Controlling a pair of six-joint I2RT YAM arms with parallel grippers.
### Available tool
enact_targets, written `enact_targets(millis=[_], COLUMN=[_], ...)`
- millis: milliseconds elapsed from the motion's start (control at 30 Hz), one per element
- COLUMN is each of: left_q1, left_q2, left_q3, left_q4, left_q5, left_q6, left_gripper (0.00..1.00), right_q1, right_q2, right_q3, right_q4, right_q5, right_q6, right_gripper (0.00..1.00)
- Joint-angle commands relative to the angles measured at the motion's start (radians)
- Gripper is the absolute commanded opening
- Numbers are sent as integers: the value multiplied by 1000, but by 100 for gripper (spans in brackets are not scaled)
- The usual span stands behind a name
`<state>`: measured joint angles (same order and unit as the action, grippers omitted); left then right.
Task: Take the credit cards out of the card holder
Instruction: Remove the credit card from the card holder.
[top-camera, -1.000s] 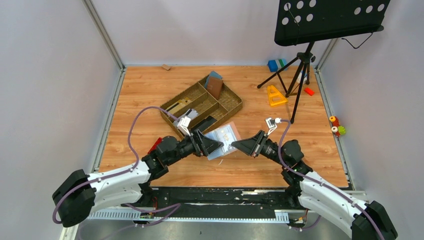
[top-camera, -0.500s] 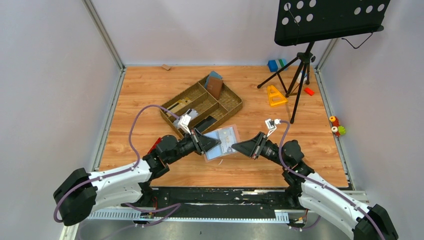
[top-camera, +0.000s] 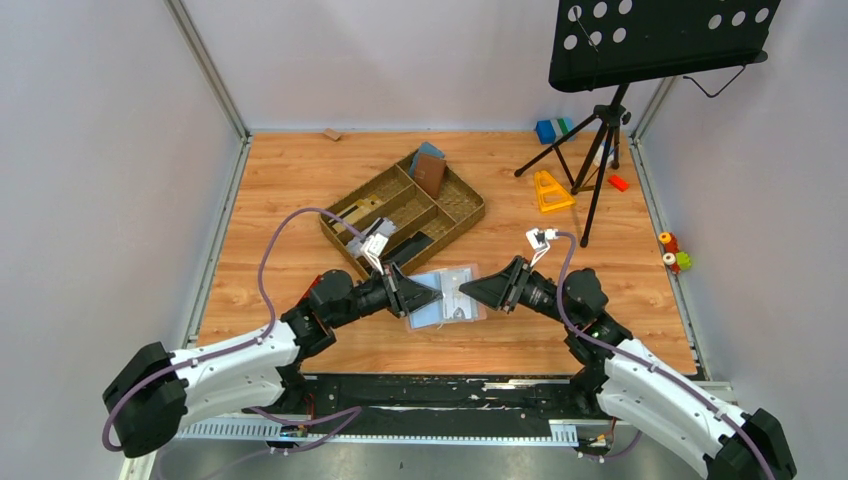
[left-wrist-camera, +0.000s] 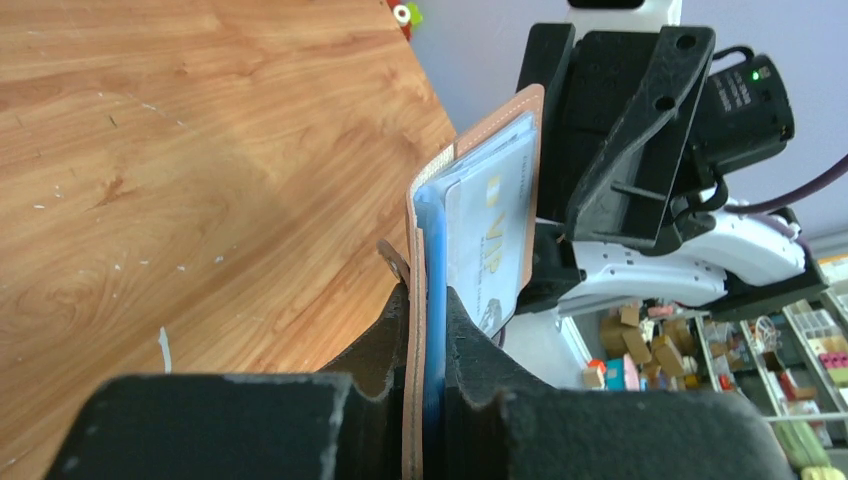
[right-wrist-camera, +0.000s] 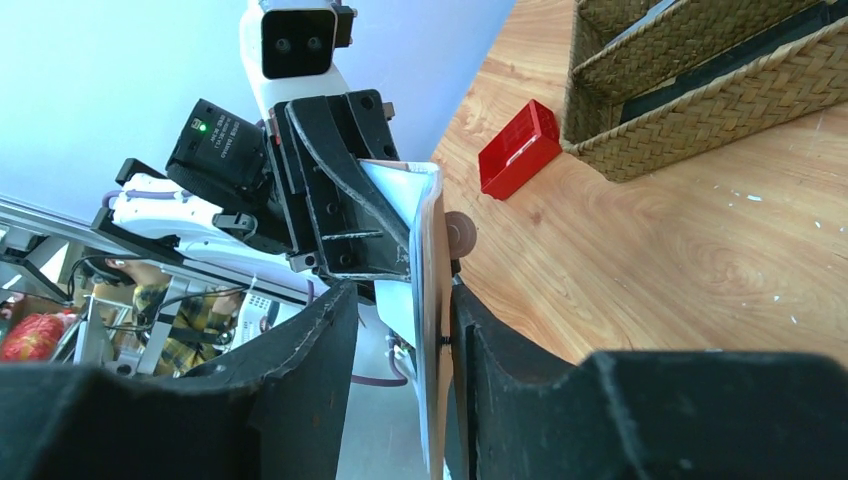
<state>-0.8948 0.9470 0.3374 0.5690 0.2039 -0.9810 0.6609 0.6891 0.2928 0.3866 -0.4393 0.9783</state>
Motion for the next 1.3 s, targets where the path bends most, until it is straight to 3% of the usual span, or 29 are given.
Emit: enact_targets(millis=[0, 167, 300, 433, 500, 567, 667, 867, 933, 1067, 1200, 1267], left_q1=[3, 4, 4, 4, 4, 5, 10, 19, 20, 19, 20, 17], left_q2=[-65, -131, -144, -131, -130, -132, -151, -232, -253, -280, -286, -276], left_q3=[52, 43, 41, 39, 37, 36, 43, 82, 84, 103, 78, 85], left_q4=[-53, -109, -115, -78, -72, -85, -184, -601, -653, -700, -477, -419], left_q5=[38, 8, 17, 37, 32, 15, -48, -331, -361, -387, -191, -138], left_q6=[51, 65, 60, 45, 42, 43, 55, 98, 103, 116, 144, 136], left_gripper=[0, 0, 0, 0, 0, 0, 19, 68, 77, 78, 62, 59], right_q1=[5, 6, 5, 5, 5, 5, 3, 4, 4, 5, 3, 4], right_q2=[-37, -70, -55, 24, 62, 81, 67, -29, -59, -90, -90, -82], right_q3=[50, 27, 17, 21, 33, 33, 22, 23, 34, 55, 60, 63], right_q4=[-68, -69, -39, 42, 66, 80, 77, -69, -141, -244, -244, -248], right_q5=[25, 22, -12, -106, -144, -150, -116, 11, 56, 125, 133, 136], right_q6=[-67, -61, -45, -29, -22, -11, -1, -45, -72, -114, -113, -116], right_gripper=[38, 32, 19, 17, 2, 0, 0, 0, 0, 0, 0, 0])
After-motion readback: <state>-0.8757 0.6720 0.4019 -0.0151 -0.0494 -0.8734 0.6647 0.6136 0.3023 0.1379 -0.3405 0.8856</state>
